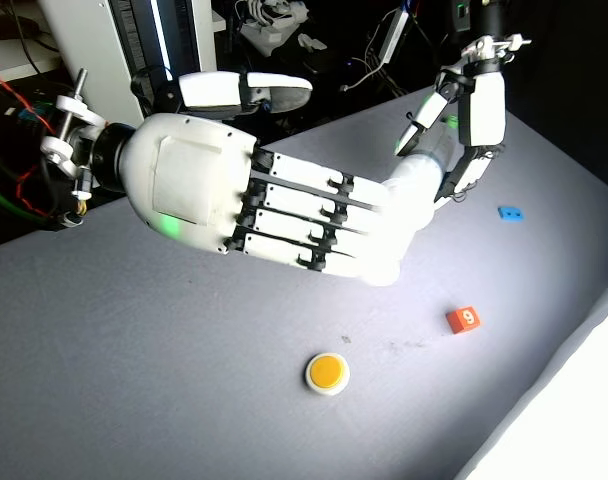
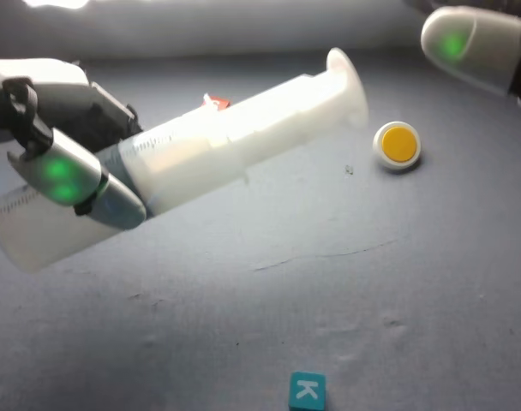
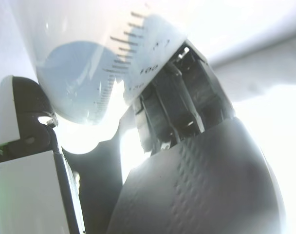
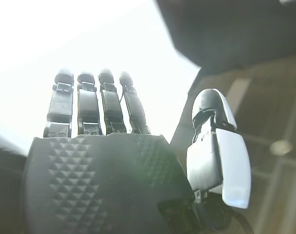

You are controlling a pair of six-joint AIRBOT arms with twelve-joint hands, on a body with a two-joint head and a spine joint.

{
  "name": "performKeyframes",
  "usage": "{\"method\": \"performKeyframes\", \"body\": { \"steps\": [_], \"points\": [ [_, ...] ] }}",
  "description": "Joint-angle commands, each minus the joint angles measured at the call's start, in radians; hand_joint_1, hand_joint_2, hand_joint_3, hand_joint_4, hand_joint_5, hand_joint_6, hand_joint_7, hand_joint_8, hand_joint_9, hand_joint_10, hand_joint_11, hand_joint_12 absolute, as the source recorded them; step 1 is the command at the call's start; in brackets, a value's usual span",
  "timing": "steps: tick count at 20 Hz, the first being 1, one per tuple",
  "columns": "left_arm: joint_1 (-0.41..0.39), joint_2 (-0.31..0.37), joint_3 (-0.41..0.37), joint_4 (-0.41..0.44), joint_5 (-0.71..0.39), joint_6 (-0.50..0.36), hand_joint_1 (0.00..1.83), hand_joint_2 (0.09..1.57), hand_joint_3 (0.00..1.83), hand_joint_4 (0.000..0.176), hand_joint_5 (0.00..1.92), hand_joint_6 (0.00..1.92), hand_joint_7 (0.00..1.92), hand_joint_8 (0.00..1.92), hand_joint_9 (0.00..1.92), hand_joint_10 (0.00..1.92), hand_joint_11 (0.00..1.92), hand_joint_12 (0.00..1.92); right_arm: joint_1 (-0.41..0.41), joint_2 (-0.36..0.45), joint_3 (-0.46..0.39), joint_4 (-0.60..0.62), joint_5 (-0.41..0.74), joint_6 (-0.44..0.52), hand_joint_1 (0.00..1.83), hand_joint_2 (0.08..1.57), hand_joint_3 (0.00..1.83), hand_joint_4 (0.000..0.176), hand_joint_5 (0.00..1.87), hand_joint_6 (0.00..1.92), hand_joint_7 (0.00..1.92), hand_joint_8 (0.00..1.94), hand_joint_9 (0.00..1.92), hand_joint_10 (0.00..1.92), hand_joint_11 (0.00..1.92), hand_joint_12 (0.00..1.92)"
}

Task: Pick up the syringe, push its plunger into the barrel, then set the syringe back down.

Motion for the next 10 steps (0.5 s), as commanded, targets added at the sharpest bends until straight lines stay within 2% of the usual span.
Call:
{"method": "performKeyframes", "body": {
  "steps": [1, 3, 5, 8, 10],
  "points": [
    [-0.022, 0.009, -0.003, 0.004, -0.096, -0.010, 1.38, 1.08, 0.00, 0.000, 0.96, 1.05, 1.14, 0.67, 0.93, 1.18, 0.75, 1.42, 0.017, -0.004, -0.002, 0.010, 0.150, 0.020, 0.06, 1.13, 0.00, 0.000, 0.11, 0.00, 0.09, 0.00, 0.05, 0.00, 0.00, 0.09],
    [-0.037, 0.010, -0.006, 0.029, -0.118, -0.003, 1.38, 1.09, 0.00, 0.000, 0.95, 1.08, 1.14, 0.63, 0.93, 1.18, 0.76, 1.43, 0.034, -0.020, -0.002, 0.072, 0.163, 0.033, 0.13, 1.09, 0.00, 0.000, 0.10, 0.00, 0.07, 0.00, 0.04, 0.00, 0.00, 0.08],
    [-0.044, 0.010, -0.008, 0.068, -0.164, 0.000, 1.38, 1.08, 0.00, 0.000, 0.96, 1.06, 1.15, 0.64, 0.93, 1.18, 0.76, 1.43, 0.046, -0.031, -0.002, 0.119, 0.159, 0.034, 0.02, 1.04, 0.00, 0.000, 0.01, 0.00, 0.00, 0.00, 0.00, 0.00, 0.00, 0.00],
    [-0.049, 0.015, -0.008, 0.128, -0.232, 0.003, 1.38, 1.08, 0.00, 0.000, 0.96, 1.04, 1.17, 0.61, 0.93, 1.18, 0.75, 1.45, 0.074, -0.054, -0.005, 0.226, 0.158, 0.039, 0.00, 0.96, 0.00, 0.000, 0.00, 0.00, 0.00, 0.00, 0.00, 0.00, 0.00, 0.00],
    [-0.049, 0.016, -0.005, 0.152, -0.278, 0.004, 1.38, 1.08, 0.00, 0.000, 0.96, 1.04, 1.17, 0.60, 0.94, 1.17, 0.75, 1.46, 0.080, -0.056, -0.020, 0.314, 0.132, 0.037, 0.00, 0.97, 0.00, 0.000, 0.00, 0.00, 0.00, 0.00, 0.00, 0.00, 0.00, 0.00]
  ]
}}
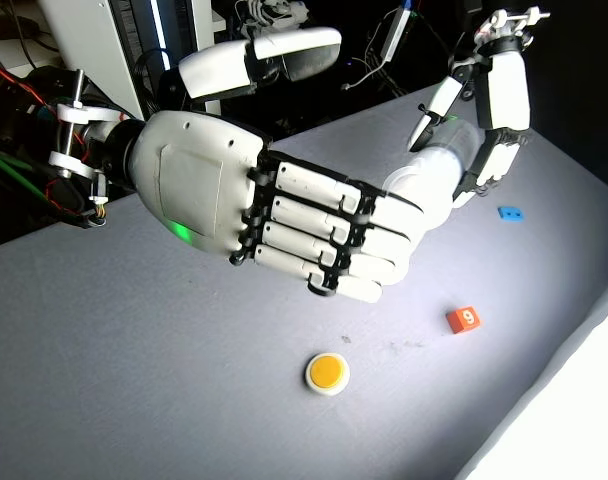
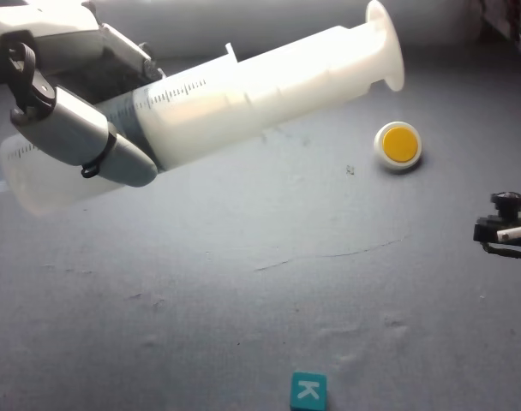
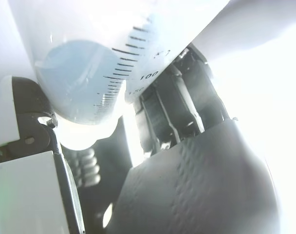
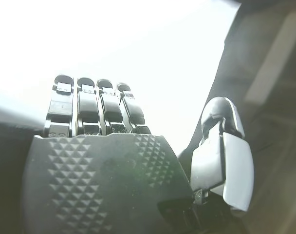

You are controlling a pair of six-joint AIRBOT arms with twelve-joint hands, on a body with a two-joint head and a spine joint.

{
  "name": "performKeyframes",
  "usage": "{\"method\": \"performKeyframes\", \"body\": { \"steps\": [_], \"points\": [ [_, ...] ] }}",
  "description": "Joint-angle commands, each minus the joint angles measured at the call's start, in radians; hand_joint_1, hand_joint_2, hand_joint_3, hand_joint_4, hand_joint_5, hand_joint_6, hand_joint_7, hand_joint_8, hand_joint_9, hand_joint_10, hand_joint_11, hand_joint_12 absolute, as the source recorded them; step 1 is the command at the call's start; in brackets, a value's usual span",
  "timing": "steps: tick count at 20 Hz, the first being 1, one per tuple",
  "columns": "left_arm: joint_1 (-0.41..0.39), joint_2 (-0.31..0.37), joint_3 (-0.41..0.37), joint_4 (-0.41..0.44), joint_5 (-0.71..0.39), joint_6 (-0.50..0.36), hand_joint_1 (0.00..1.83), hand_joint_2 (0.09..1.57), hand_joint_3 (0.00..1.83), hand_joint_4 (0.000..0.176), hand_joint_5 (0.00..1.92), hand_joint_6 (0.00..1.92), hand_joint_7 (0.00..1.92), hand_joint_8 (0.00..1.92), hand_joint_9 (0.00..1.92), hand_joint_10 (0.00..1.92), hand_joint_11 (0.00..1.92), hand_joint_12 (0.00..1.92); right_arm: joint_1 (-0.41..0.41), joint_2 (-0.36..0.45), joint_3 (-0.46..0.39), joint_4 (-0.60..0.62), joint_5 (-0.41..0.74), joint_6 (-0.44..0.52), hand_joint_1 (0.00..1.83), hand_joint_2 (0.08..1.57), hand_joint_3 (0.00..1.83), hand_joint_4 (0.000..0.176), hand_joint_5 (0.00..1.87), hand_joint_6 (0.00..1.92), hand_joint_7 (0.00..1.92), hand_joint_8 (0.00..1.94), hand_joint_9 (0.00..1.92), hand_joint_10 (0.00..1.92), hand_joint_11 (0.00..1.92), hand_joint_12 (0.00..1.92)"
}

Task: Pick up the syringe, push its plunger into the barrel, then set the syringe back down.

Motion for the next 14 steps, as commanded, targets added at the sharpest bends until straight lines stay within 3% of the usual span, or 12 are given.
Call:
{"method": "performKeyframes", "body": {
  "steps": [1, 10, 14],
  "points": [
    [-0.016, 0.006, 0.002, 0.008, -0.117, -0.008, 1.38, 1.08, 0.00, 0.000, 0.96, 1.05, 1.17, 0.60, 0.94, 1.17, 0.76, 1.46, 0.013, 0.004, -0.007, -0.021, 0.089, 0.010, 0.00, 0.97, 0.00, 0.000, 0.00, 0.00, 0.00, 0.00, 0.00, 0.00, 0.00, 0.00],
    [-0.037, 0.007, 0.000, -0.015, -0.153, -0.008, 1.38, 1.08, 0.00, 0.000, 0.97, 1.04, 1.15, 0.61, 0.94, 1.16, 0.75, 1.40, 0.004, -0.052, -0.062, 0.007, 0.090, -0.063, 0.00, 1.01, 0.01, 0.000, 0.00, 0.00, 0.00, 0.00, 0.00, 0.00, 0.00, 0.00],
    [-0.038, 0.007, -0.002, -0.020, -0.170, -0.008, 1.38, 1.09, 0.00, 0.000, 0.95, 1.06, 1.13, 0.69, 0.91, 1.21, 0.73, 1.48, 0.032, -0.088, -0.062, 0.007, 0.101, -0.097, 0.00, 1.02, 0.01, 0.000, 0.00, 0.00, 0.00, 0.00, 0.00, 0.00, 0.00, 0.00]
  ]
}}
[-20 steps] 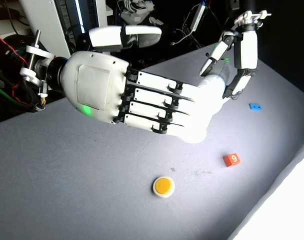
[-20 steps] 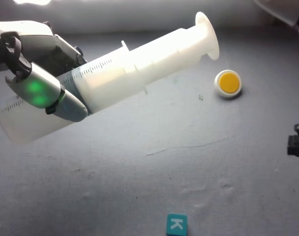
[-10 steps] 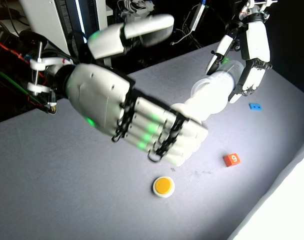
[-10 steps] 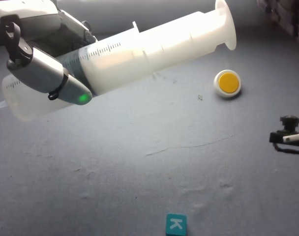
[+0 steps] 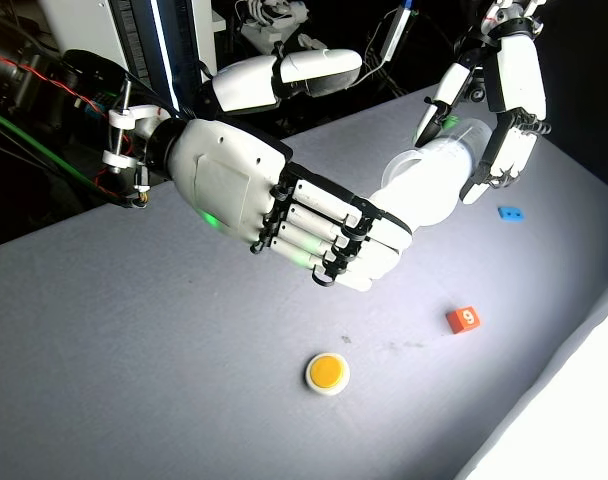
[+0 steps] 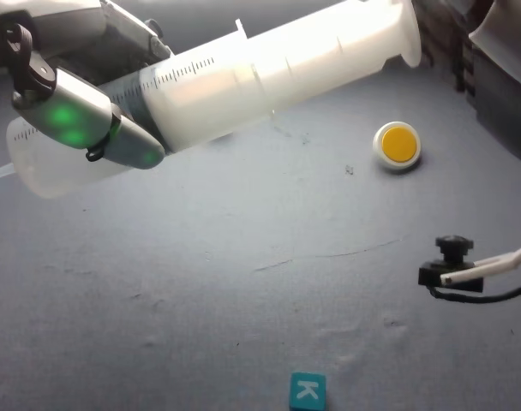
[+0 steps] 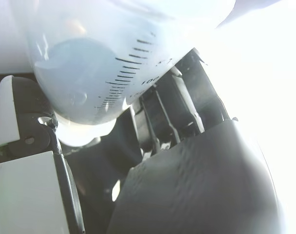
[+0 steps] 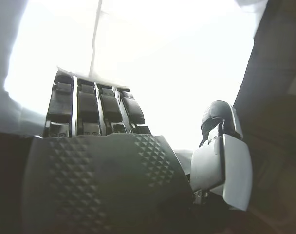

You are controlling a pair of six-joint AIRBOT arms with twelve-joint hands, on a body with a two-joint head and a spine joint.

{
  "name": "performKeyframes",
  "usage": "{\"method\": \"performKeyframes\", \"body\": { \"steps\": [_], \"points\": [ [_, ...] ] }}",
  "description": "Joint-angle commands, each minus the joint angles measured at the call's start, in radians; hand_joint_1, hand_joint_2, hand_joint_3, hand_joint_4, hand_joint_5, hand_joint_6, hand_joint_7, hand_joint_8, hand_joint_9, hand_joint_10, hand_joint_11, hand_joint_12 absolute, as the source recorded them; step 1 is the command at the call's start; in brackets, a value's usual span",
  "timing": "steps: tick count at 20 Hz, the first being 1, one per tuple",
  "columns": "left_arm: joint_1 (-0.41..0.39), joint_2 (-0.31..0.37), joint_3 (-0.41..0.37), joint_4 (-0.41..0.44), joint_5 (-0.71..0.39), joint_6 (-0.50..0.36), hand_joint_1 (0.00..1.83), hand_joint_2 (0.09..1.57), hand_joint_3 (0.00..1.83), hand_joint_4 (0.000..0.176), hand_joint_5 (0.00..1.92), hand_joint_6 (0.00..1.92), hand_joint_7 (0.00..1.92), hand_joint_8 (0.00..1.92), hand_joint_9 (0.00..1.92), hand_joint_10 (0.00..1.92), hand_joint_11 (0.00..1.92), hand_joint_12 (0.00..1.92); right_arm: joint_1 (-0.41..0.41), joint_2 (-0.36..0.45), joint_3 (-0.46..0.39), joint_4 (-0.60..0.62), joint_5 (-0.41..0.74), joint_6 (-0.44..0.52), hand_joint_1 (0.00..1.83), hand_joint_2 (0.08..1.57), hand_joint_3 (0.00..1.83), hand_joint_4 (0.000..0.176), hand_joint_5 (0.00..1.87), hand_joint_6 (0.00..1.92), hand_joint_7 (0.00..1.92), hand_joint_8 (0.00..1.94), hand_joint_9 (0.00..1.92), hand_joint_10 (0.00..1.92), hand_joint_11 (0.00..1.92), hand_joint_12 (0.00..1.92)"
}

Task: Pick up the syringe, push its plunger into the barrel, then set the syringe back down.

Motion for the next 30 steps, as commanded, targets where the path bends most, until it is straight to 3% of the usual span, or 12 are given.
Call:
{"method": "performKeyframes", "body": {
  "steps": [1, 8, 19, 24, 29, 30],
  "points": [
    [-0.019, 0.002, -0.003, -0.001, -0.122, -0.010, 1.38, 1.09, 0.00, 0.000, 0.95, 1.06, 1.12, 0.69, 0.91, 1.21, 0.73, 1.48, 0.012, -0.007, -0.002, -0.075, 0.091, 0.003, 0.00, 1.02, 0.01, 0.000, 0.00, 0.00, 0.00, 0.00, 0.00, 0.00, 0.00, 0.00],
    [-0.018, 0.002, -0.013, 0.002, -0.115, -0.010, 1.38, 1.09, 0.00, 0.000, 0.95, 1.04, 1.13, 0.68, 0.92, 1.21, 0.74, 1.49, -0.007, -0.056, -0.002, -0.075, 0.086, -0.026, 0.00, 1.03, 0.01, 0.000, 0.00, 0.00, 0.00, 0.00, 0.00, 0.00, 0.00, 0.00],
    [-0.017, 0.001, -0.021, 0.002, -0.103, -0.010, 1.37, 1.10, 0.00, 0.000, 0.91, 1.19, 1.12, 0.67, 0.90, 1.19, 0.73, 1.50, -0.023, -0.204, -0.002, -0.080, 0.085, -0.114, 0.00, 1.04, 0.01, 0.000, 0.00, 0.00, 0.00, 0.00, 0.00, 0.00, 0.00, 0.00],
    [-0.017, 0.001, -0.022, 0.002, -0.100, -0.010, 1.38, 1.09, 0.00, 0.000, 0.93, 1.08, 1.15, 0.63, 0.93, 1.19, 0.74, 1.48, -0.029, -0.256, -0.002, -0.073, 0.091, -0.145, 0.00, 1.04, 0.01, 0.000, 0.00, 0.00, 0.00, 0.00, 0.00, 0.00, 0.00, 0.00],
    [-0.016, 0.001, -0.023, 0.002, -0.097, -0.010, 1.38, 1.10, 0.00, 0.000, 0.92, 1.17, 1.13, 0.64, 0.91, 1.18, 0.73, 1.49, -0.030, -0.304, -0.007, -0.051, 0.091, -0.173, 0.00, 1.04, 0.01, 0.000, 0.00, 0.00, 0.00, 0.00, 0.00, 0.00, 0.00, 0.00],
    [-0.016, 0.001, -0.023, 0.002, -0.096, -0.010, 1.38, 1.09, 0.00, 0.000, 0.95, 1.07, 1.15, 0.63, 0.93, 1.18, 0.74, 1.48, -0.030, -0.316, -0.007, -0.045, 0.089, -0.179, 0.00, 1.04, 0.01, 0.000, 0.00, 0.00, 0.00, 0.00, 0.00, 0.00, 0.00, 0.00]
  ]
}}
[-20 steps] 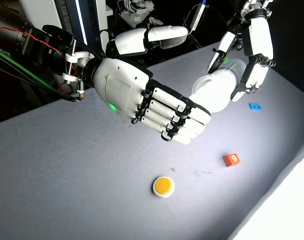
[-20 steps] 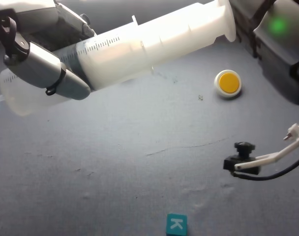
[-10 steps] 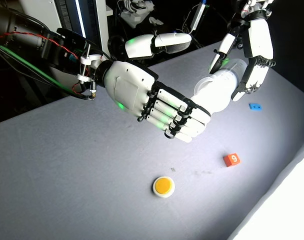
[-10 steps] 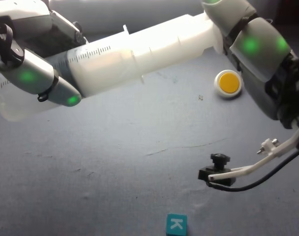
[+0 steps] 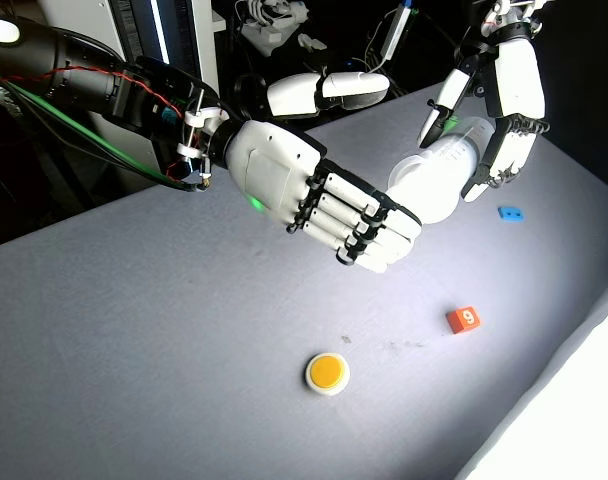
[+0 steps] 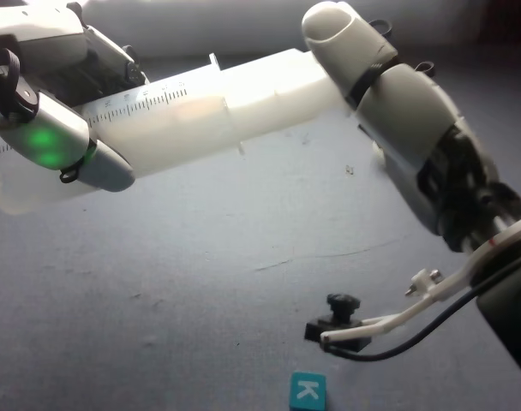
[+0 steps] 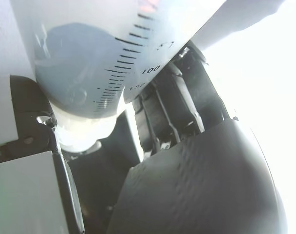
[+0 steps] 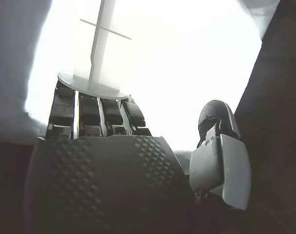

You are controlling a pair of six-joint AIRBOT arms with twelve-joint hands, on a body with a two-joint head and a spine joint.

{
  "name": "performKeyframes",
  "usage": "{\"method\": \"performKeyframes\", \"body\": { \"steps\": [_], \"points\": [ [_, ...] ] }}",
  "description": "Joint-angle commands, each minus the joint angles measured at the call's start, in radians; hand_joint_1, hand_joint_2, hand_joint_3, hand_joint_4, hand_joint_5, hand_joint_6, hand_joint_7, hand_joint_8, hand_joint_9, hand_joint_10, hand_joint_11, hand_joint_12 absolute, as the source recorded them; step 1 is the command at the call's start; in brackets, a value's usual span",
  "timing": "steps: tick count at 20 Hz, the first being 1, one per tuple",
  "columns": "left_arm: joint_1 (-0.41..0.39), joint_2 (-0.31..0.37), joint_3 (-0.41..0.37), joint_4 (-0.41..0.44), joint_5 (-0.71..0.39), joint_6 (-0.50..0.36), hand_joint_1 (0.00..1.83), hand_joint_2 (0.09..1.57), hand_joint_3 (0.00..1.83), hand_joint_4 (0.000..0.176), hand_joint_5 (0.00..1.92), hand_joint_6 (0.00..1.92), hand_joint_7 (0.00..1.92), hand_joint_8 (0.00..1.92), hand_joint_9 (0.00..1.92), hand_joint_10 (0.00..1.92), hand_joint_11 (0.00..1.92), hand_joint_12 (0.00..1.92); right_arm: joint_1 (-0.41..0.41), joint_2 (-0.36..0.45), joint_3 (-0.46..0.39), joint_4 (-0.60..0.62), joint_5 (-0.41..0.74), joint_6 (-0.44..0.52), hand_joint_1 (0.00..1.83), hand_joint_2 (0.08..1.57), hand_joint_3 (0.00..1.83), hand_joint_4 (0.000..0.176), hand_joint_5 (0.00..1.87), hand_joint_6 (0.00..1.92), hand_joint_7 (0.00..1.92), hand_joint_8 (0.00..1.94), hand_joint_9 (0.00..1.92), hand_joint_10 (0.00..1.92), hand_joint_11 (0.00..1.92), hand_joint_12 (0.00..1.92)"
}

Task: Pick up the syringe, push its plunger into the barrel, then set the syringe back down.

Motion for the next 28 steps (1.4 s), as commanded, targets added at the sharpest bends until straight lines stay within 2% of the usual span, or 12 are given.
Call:
{"method": "performKeyframes", "body": {
  "steps": [1, 6, 13, 16, 17, 20, 25, 28],
  "points": [
    [-0.021, -0.012, -0.010, -0.024, -0.173, -0.047, 1.38, 1.09, 0.00, 0.000, 0.94, 1.10, 1.14, 0.63, 0.92, 1.19, 0.73, 1.50, 0.005, -0.031, -0.022, -0.174, -0.067, -0.004, 0.00, 1.04, 0.01, 0.000, 0.00, 0.00, 0.00, 0.00, 0.00, 0.00, 0.00, 0.00],
    [-0.021, -0.012, -0.011, -0.024, -0.171, -0.047, 1.37, 1.10, 0.00, 0.000, 0.90, 1.21, 1.12, 0.65, 0.90, 1.19, 0.74, 1.51, -0.002, -0.074, -0.026, -0.173, -0.088, -0.013, 0.00, 1.05, 0.01, 0.000, 0.00, 0.00, 0.00, 0.00, 0.00, 0.00, 0.00, 0.00],
    [-0.020, -0.012, -0.016, -0.024, -0.171, -0.047, 1.38, 1.09, 0.00, 0.000, 0.94, 1.11, 1.15, 0.60, 0.94, 1.18, 0.77, 1.48, 0.004, -0.127, -0.028, -0.173, -0.101, -0.013, 0.00, 1.05, 0.00, 0.000, 0.00, 0.00, 0.00, 0.00, 0.00, 0.00, 0.00, 0.00],
    [-0.020, -0.012, -0.016, -0.024, -0.171, -0.047, 1.38, 1.10, 0.00, 0.000, 0.92, 1.16, 1.13, 0.62, 0.92, 1.20, 0.75, 1.47, 0.010, -0.153, -0.030, -0.173, -0.104, -0.013, 0.00, 1.05, 0.00, 0.000, 0.00, 0.00, 0.00, 0.00, 0.00, 0.00, 0.00, 0.00],
    [-0.020, -0.012, -0.016, -0.024, -0.171, -0.047, 1.38, 1.09, 0.00, 0.000, 0.94, 1.11, 1.14, 0.62, 0.92, 1.21, 0.74, 1.49, 0.013, -0.164, -0.031, -0.173, -0.107, -0.013, 0.00, 1.05, 0.00, 0.000, 0.00, 0.00, 0.00, 0.00, 0.00, 0.00, 0.00, 0.00],
    [-0.018, -0.012, -0.016, -0.024, -0.170, -0.047, 1.38, 1.09, 0.00, 0.000, 0.94, 1.13, 1.14, 0.60, 0.91, 1.19, 0.74, 1.49, 0.017, -0.183, -0.035, -0.173, -0.116, -0.010, 0.00, 1.06, 0.01, 0.000, 0.00, 0.00, 0.00, 0.00, 0.00, 0.00, 0.00, 0.00],
    [-0.017, -0.012, -0.015, -0.022, -0.165, -0.047, 1.37, 1.10, 0.00, 0.000, 0.91, 1.20, 1.12, 0.63, 0.92, 1.16, 0.77, 1.45, 0.017, -0.179, -0.040, -0.173, -0.111, -0.011, 0.00, 1.06, 0.00, 0.000, 0.00, 0.00, 0.00, 0.00, 0.00, 0.00, 0.00, 0.00],
    [-0.011, -0.012, -0.014, -0.010, -0.160, -0.047, 1.37, 1.10, 0.00, 0.000, 0.91, 1.19, 1.11, 0.65, 0.90, 1.19, 0.73, 1.48, 0.018, -0.130, -0.054, -0.173, -0.095, -0.013, 0.00, 1.06, 0.00, 0.000, 0.00, 0.00, 0.00, 0.00, 0.00, 0.00, 0.00, 0.00]
  ]
}}
